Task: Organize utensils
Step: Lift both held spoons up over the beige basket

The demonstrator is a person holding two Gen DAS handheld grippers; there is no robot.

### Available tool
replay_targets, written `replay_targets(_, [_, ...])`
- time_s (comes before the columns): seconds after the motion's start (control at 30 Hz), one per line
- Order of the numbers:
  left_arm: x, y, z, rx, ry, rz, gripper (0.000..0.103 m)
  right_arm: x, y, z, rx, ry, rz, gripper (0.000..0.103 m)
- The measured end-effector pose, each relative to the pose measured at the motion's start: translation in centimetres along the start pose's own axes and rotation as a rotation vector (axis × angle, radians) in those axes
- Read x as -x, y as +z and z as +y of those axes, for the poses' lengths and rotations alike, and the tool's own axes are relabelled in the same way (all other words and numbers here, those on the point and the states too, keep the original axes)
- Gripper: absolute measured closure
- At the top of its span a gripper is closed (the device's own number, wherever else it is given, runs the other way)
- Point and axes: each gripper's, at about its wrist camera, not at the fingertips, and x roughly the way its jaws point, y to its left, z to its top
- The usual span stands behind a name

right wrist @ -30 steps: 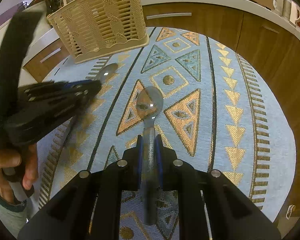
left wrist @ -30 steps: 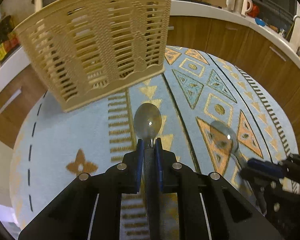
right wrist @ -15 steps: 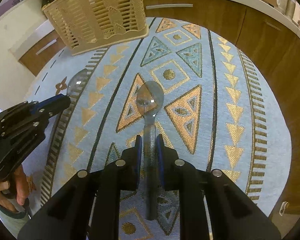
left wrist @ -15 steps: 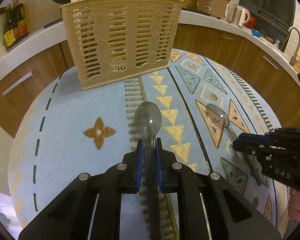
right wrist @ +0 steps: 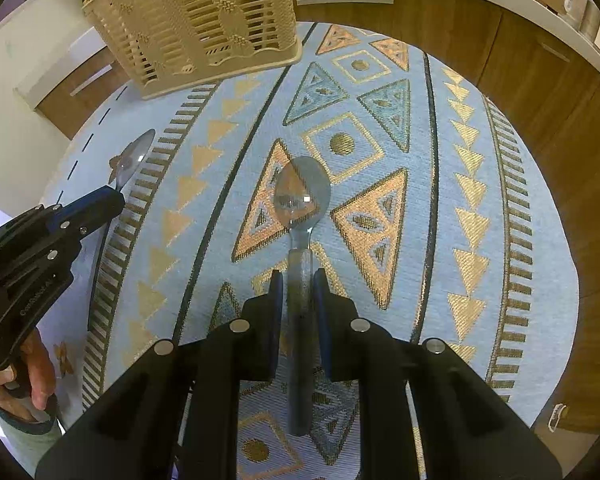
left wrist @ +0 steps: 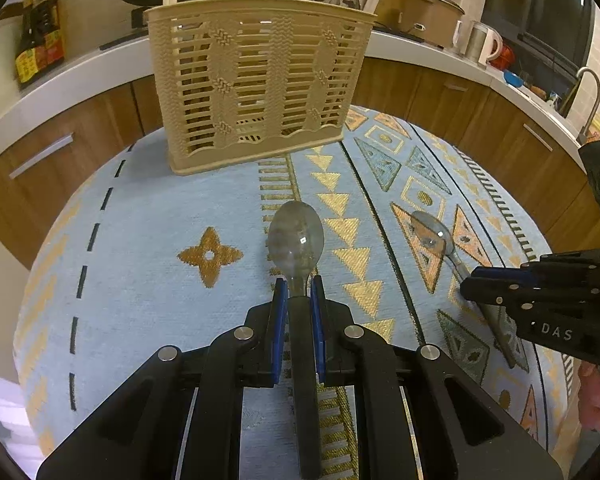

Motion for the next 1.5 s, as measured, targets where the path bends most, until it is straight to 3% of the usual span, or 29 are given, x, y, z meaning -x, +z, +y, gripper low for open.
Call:
replay_targets(0.27, [1.1,-0.2,0.0,-0.006,-0.011,-0.028,0.093,0.3,-0.6,0.2,0.006,-0.030,-0.036,0.092])
replay_targets(0.6, [3.1,-0.2,0.7,0.034,-0.106,-0.075,0.093,1.8,-1.1,0.4,0.007,0.119,-0.119,0.092])
replay_targets(1.03, [6.0,0.3,0.5,0.032,-0.157,-0.169,0.093,4.8,-1.3,1.5,0.032,0.300,-0.206,0.092])
replay_targets(1.23, [8.1,1.0,0.1,0.015,-0.169,-0.232,0.093,7.6,-1.1,2.8,0.093,0.334,-0.303,0.092])
replay_targets(1.5, [12.8,4.2,0.7,-0.015,-0.162,-0.397,0.093,12.1,1.9,3.8,0.119,0.366,-0.443,0.092])
